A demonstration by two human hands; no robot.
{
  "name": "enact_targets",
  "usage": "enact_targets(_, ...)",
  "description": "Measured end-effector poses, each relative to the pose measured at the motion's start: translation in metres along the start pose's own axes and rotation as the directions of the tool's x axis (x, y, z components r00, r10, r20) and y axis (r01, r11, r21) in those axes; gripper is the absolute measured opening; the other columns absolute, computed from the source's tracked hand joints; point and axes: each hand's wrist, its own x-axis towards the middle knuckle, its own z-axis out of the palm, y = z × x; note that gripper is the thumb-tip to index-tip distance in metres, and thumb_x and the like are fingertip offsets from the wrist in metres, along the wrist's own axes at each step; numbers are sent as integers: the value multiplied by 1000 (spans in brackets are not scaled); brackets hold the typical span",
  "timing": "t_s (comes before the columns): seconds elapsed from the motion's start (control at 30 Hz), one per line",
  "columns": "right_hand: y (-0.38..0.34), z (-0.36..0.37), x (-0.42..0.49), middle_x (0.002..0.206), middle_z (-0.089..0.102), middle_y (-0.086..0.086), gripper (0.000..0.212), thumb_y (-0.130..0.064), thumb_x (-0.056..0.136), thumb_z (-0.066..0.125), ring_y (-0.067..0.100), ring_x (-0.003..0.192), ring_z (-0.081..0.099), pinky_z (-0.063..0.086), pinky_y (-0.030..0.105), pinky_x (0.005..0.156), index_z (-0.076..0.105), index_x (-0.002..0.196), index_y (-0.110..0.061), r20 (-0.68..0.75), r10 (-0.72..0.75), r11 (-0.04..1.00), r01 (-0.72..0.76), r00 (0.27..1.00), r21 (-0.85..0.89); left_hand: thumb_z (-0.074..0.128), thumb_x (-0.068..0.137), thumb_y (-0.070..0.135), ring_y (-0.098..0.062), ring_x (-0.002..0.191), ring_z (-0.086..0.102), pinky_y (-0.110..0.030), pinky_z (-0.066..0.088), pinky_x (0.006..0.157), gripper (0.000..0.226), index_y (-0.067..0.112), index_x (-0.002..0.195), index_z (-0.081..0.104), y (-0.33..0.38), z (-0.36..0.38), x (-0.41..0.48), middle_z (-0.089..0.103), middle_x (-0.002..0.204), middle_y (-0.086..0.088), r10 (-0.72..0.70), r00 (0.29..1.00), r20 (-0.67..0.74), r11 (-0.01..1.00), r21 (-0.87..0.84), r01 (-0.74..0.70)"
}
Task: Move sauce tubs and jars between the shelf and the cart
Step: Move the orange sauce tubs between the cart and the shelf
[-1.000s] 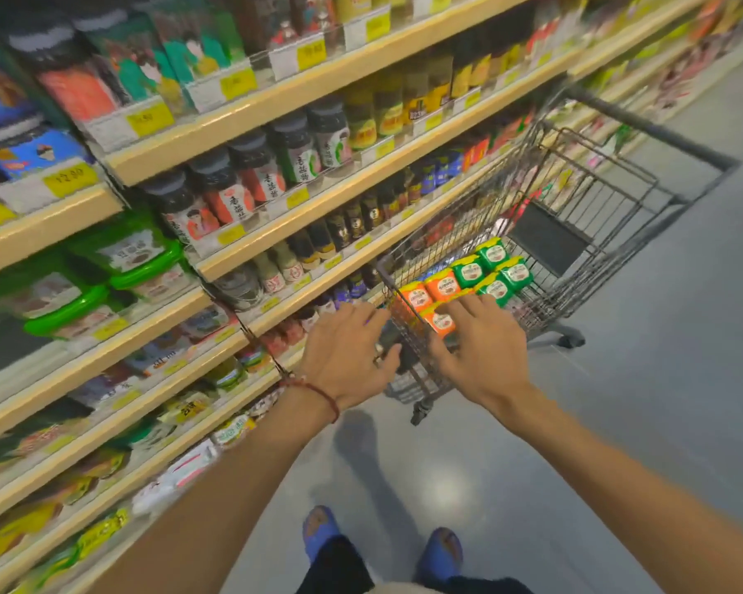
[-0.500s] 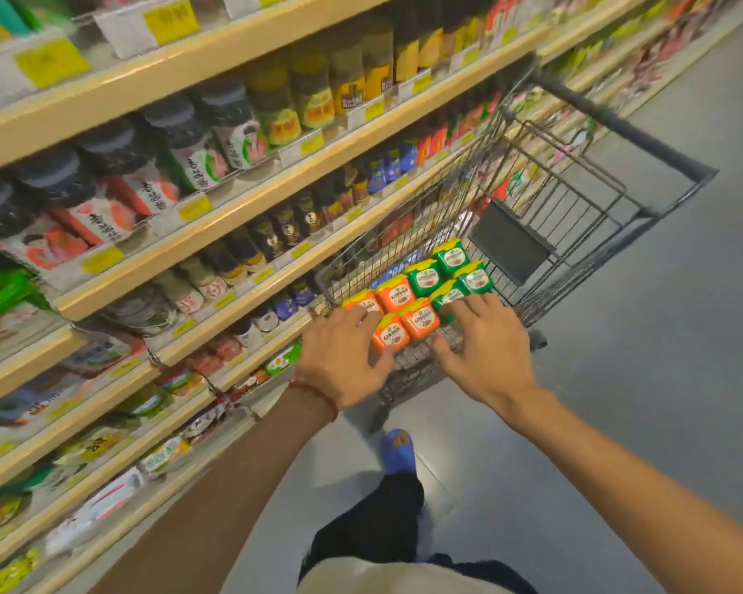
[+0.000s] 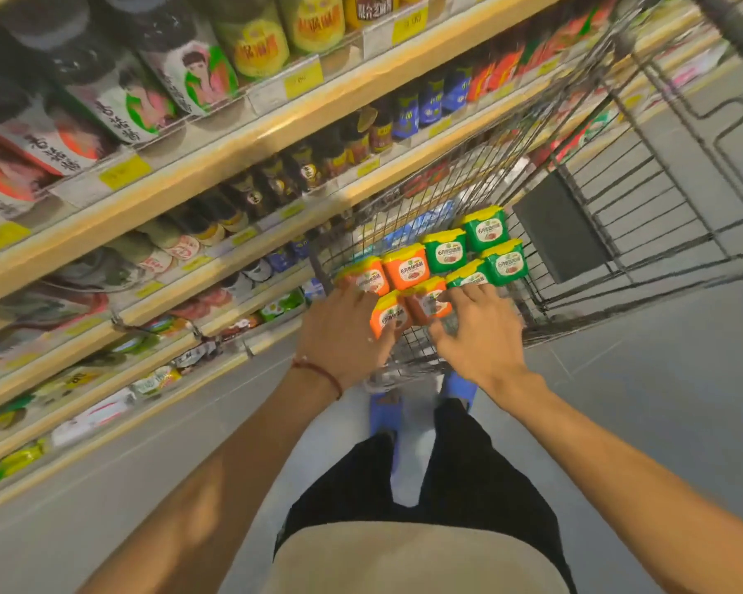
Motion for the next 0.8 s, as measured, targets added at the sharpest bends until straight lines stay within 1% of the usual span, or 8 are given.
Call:
enact_targets(0.13, 23, 13, 33, 99, 71, 11, 40, -41, 79, 59, 37, 99, 62, 51, 44, 77, 72, 100, -10, 104, -56, 998, 53, 993, 26, 39, 92, 59, -25, 105, 63, -39, 53, 82, 54, 25, 129, 60, 12, 30, 23, 64, 125, -2, -139, 989, 43, 989, -35, 140)
enact_targets(0.27, 54, 24, 69, 97, 71, 11, 30, -40, 87, 70, 37, 95, 62, 50, 44, 73, 72, 97, -12, 171, -117, 993, 117, 978, 10, 54, 90, 45, -29, 100, 63, -41, 55, 80, 32, 21, 108, 64, 41, 47, 47, 66, 113, -5, -270, 961, 52, 952, -134, 275)
enact_targets(0.37, 75, 31, 89, 86, 68, 10, 36, -45, 88, 56, 37, 85, 64, 53, 41, 64, 73, 91, -14, 167, -148, 988, 140, 975, 57, 54, 88, 45, -29, 92, 65, -38, 54, 73, 29, 22, 102, 66, 57, 60, 60, 68, 101, -4, -388, 916, 101, 906, -138, 399)
enact_targets(0.43, 84, 33, 104, 94, 70, 10, 50, -52, 85, 44, 37, 95, 65, 51, 39, 70, 74, 98, -15, 222, -124, 987, 97, 967, 127, 53, 86, 44, -30, 92, 66, -39, 55, 76, 34, 20, 106, 69, 66, 72, 65, 69, 101, -5, -451, 881, 144, 869, -152, 471)
enact_targets(0.53, 98, 49, 121, 110, 71, 10, 43, -50, 88, 53, 36, 109, 62, 45, 38, 74, 71, 110, -18, 318, -69, 981, 6, 946, 196, 58, 89, 39, -32, 92, 67, -40, 55, 75, 34, 17, 112, 68, 71, 99, 69, 69, 103, -8, -540, 822, 179, 796, -209, 568)
enact_targets(0.67, 111, 95, 131, 110, 70, 12, 48, -47, 86, 48, 38, 103, 63, 36, 33, 72, 65, 116, -14, 426, -46, 960, -78, 903, 268, 55, 89, 41, -30, 106, 61, -36, 48, 82, 40, 17, 120, 59, 69, 141, 78, 64, 113, -8, -671, 640, 374, 525, -370, 766)
enact_targets(0.73, 116, 119, 135, 115, 68, 10, 55, -51, 83, 46, 37, 107, 63, 42, 35, 75, 62, 121, -15, 483, -9, 960, -128, 876, 249, 63, 92, 34, -29, 115, 57, -34, 44, 88, 43, 14, 128, 54, 65, 163, 85, 59, 125, -11, -714, 535, 451, 366, -411, 835)
enact_targets(0.8, 120, 141, 138, 123, 66, 9, 56, -52, 86, 51, 35, 114, 62, 48, 40, 84, 59, 129, -17, 537, 30, 953, -185, 843, 238, 70, 87, 37, -29, 120, 56, -39, 48, 99, 54, 11, 130, 52, 56, 187, 92, 58, 130, -12, -715, 475, 512, 247, -450, 858)
